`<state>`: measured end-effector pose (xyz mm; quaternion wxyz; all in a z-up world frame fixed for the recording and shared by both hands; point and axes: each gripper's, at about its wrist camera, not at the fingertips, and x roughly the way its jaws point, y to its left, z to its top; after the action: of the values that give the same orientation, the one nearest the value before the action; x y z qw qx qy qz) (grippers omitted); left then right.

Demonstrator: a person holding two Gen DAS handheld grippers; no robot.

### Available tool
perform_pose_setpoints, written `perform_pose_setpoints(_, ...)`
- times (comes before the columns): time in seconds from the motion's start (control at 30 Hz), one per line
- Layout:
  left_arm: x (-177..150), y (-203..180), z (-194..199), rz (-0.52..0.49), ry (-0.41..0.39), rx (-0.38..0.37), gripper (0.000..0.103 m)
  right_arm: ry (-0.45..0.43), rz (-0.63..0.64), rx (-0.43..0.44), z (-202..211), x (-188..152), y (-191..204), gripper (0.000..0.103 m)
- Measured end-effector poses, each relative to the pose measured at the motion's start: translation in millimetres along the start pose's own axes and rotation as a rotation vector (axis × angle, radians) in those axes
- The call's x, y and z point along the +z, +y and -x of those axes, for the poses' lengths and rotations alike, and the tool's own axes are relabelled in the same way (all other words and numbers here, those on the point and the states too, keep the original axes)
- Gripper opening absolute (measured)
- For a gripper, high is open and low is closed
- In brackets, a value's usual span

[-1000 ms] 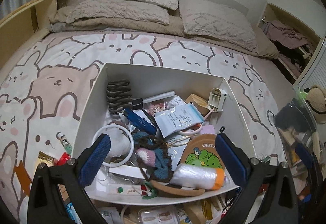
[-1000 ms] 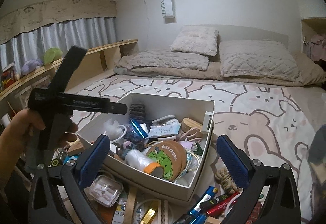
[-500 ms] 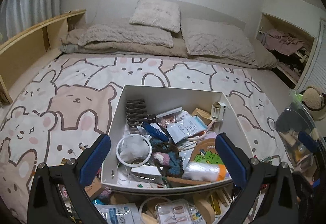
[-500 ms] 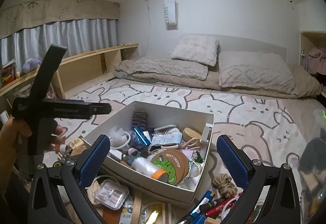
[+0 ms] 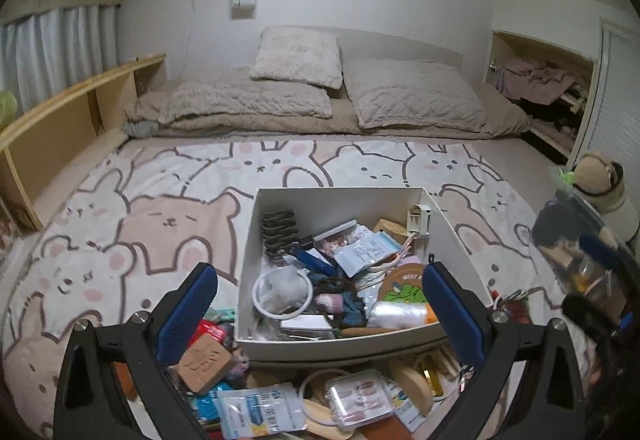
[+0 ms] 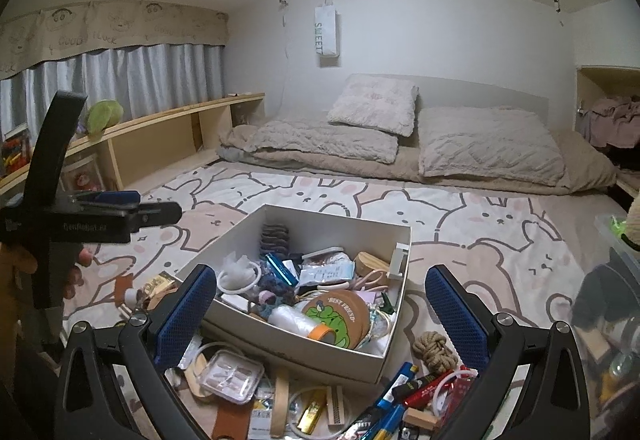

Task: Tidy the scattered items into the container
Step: 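Raise both open tools and back away from the box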

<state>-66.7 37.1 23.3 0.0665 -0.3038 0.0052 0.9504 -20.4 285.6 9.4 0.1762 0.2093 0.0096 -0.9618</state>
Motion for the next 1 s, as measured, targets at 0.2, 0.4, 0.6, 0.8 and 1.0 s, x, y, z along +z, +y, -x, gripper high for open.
perform_pose_setpoints(0.2, -9.8, 1.8, 24.7, -0.026, -0.036, 0.008, 0.103, -0.021, 0.001, -0.023, 17.2, 2.3, 11.2, 0.103)
perform_pose_setpoints(0.4, -21.4, 6.7, 51.5, -0.024, -0.078, 0.007, 0.103, -0.031, 0.012, -0.044, 33.8, -0.4, 22.1, 0.103)
perform_pose_setpoints(0.6, -32.4, 9.8, 72.9, -0.012, -0.103, -0.005, 0.103, -0.04, 0.011, -0.062, 48.3, -6.5, 27.7, 0.103)
perform_pose_setpoints(0.8, -46.1, 11.6, 84.0, -0.022, -0.117, 0.026, 0.103, -0.036, 0.008, -0.078, 57.7, -15.6, 28.8, 0.103)
perform_pose_setpoints(1.0, -63.3, 20.1, 88.8, 0.008, -0.11, 0.026, 0.103, -0.029, -0.003, -0.093, 62.1, -25.7, 27.0, 0.103)
